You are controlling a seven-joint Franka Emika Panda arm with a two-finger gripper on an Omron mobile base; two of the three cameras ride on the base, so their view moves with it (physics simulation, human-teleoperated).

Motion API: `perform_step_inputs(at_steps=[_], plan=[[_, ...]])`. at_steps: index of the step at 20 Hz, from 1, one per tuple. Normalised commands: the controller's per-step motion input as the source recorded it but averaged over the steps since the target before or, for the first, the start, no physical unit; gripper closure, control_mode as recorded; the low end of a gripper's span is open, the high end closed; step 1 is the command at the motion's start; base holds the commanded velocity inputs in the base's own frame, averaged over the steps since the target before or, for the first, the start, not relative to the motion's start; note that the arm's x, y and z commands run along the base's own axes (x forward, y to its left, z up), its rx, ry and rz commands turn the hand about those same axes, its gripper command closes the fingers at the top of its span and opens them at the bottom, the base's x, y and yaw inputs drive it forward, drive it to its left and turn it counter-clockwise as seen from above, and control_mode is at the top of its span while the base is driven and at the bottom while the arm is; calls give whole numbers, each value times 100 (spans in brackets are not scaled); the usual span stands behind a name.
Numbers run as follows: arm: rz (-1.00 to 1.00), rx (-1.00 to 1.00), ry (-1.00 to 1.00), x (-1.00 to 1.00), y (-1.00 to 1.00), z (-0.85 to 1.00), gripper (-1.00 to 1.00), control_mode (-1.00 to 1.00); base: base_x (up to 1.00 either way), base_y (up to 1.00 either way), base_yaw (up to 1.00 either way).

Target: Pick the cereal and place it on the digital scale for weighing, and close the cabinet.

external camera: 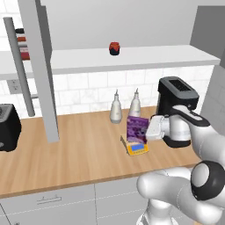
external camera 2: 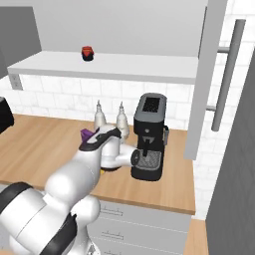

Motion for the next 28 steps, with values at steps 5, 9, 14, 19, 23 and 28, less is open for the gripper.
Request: perform_step_inputs(at_steps=[5, 9, 14, 19, 23, 28], plan=[[0, 0, 0, 23, 0, -6, 100, -100, 0, 0, 0], [0, 0, 0, 27, 0, -17, 100, -100, 0, 0, 0], [0, 0, 0, 15, 0, -26, 100, -100, 0, 0, 0], [0, 0, -3, 0, 12, -34, 100, -100, 0, 0, 0], [0, 0, -2, -9, 19, -32, 100, -100, 0, 0, 0], [0, 0, -1, -4, 22, -38, 100, -100, 0, 0, 0]])
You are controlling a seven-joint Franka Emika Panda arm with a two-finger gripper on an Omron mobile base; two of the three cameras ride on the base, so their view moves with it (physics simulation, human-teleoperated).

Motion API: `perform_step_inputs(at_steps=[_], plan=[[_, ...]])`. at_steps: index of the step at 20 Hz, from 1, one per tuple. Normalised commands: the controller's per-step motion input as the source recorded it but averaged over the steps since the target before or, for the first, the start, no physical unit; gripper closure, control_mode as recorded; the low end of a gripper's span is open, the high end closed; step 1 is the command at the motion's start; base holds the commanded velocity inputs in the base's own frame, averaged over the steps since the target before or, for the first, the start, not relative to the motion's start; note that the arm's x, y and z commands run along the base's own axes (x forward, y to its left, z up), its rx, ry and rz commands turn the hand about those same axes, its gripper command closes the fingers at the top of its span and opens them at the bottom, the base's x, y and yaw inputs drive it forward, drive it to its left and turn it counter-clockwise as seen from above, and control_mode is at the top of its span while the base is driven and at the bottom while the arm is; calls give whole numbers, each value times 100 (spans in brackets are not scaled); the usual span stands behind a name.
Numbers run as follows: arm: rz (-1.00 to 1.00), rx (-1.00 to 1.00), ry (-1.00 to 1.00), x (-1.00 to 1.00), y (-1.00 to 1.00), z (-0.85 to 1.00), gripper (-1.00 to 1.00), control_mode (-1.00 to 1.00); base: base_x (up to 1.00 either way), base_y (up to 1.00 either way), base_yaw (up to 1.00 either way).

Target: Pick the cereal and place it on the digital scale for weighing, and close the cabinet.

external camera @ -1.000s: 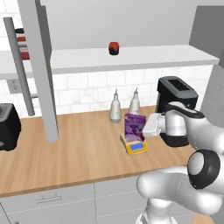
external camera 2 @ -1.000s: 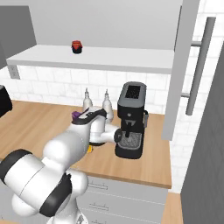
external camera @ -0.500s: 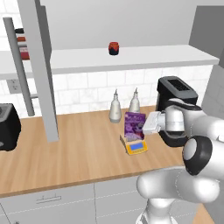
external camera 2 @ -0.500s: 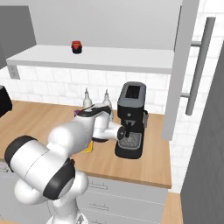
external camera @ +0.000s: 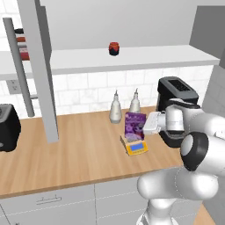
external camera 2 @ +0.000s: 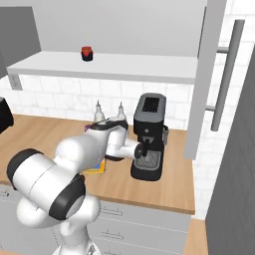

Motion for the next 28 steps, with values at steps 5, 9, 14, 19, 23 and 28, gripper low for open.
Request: perform_step_inputs(at_steps=[5, 9, 14, 19, 23, 28], plan=[[0, 0, 0, -11, 30, -35, -100, -100, 0, 0, 0], [0, 0, -5, -26, 7, -9, -100, -100, 0, 0, 0], [0, 0, -7, -15, 0, 0, -100, -100, 0, 0, 0], [0, 0, -3, -1, -1, 0, -100, -100, 0, 0, 0], [0, 0, 0, 0, -8, 0, -100, -100, 0, 0, 0], [-3, 1, -1, -4, -33, 0, -100, -100, 0, 0, 0]])
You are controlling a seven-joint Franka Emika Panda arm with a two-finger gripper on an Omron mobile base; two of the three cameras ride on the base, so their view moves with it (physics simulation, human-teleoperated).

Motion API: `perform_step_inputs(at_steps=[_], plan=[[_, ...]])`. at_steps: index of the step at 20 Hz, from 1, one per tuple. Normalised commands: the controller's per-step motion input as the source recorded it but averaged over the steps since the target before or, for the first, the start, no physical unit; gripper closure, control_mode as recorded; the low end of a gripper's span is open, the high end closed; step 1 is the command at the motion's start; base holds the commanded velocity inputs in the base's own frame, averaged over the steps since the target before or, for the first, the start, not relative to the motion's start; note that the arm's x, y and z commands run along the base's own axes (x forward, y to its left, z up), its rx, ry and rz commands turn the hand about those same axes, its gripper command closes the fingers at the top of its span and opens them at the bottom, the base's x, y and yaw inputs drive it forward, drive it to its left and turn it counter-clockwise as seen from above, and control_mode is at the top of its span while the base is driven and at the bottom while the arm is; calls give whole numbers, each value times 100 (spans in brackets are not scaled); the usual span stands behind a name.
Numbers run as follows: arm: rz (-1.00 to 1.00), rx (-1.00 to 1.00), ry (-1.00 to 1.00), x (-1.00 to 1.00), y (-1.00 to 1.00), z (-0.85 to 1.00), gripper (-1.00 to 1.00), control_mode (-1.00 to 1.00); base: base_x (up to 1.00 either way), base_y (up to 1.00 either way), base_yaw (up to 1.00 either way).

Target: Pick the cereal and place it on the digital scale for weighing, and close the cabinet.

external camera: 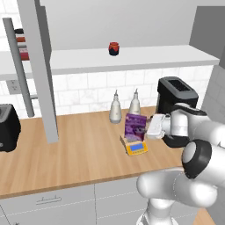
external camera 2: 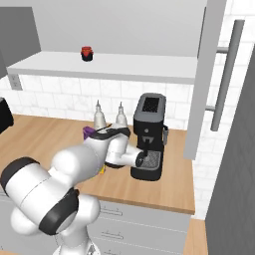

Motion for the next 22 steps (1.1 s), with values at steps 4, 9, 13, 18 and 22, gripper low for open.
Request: perform_step_inputs(at_steps=[4, 9, 13, 18, 22], plan=[[-4, 2, -3, -22, -39, 4, -100, -100, 0, 0, 0], [-5, 3, -19, -42, -22, 38, -100, -100, 0, 0, 0], [-7, 5, -29, -63, -48, 56, -100, -100, 0, 0, 0], [-8, 1, -54, -94, -43, 69, -100, -100, 0, 0, 0], [-13, 0, -52, -73, -35, 45, -100, -100, 0, 0, 0]])
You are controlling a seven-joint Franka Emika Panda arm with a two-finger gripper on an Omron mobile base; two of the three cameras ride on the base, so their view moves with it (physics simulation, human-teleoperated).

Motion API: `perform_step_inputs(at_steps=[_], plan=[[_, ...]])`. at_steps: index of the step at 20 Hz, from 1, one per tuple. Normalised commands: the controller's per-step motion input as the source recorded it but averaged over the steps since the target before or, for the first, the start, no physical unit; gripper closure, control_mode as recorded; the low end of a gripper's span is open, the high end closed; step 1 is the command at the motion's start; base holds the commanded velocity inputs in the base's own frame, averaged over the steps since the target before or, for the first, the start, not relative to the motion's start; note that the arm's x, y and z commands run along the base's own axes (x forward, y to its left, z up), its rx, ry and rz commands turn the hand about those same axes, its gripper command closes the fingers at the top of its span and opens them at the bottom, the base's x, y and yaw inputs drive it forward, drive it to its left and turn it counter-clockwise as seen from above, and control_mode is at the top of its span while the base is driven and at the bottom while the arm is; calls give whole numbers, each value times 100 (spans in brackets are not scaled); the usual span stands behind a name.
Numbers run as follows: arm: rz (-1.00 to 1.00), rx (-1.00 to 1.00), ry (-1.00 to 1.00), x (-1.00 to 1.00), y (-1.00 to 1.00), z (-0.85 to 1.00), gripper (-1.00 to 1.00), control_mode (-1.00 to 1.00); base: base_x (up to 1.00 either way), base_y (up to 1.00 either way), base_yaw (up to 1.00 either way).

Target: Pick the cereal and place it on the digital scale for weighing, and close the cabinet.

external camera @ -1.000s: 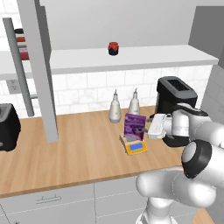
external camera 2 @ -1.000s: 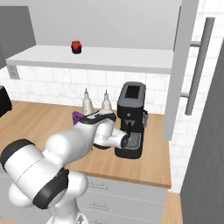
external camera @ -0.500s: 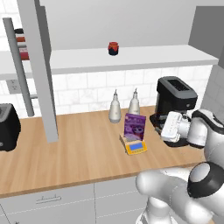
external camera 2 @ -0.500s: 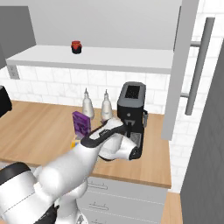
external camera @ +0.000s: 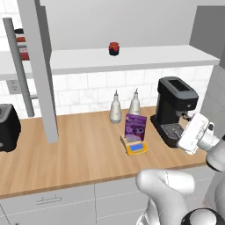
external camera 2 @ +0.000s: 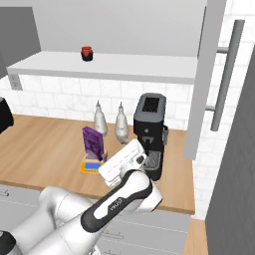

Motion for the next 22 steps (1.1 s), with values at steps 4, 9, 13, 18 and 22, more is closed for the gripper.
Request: perform_step_inputs(at_steps=[4, 9, 13, 18, 22], plan=[[-14, 3, -50, -34, -62, 65, -100, -100, 0, 0, 0], [-17, 0, -65, -20, -57, 56, -100, -100, 0, 0, 0], [-19, 1, -36, -3, -71, 43, -100, -100, 0, 0, 0], [-13, 0, -27, 0, -93, 31, -100, -100, 0, 0, 0], [-17, 0, -18, 0, -87, 19, -100, -100, 0, 0, 0]])
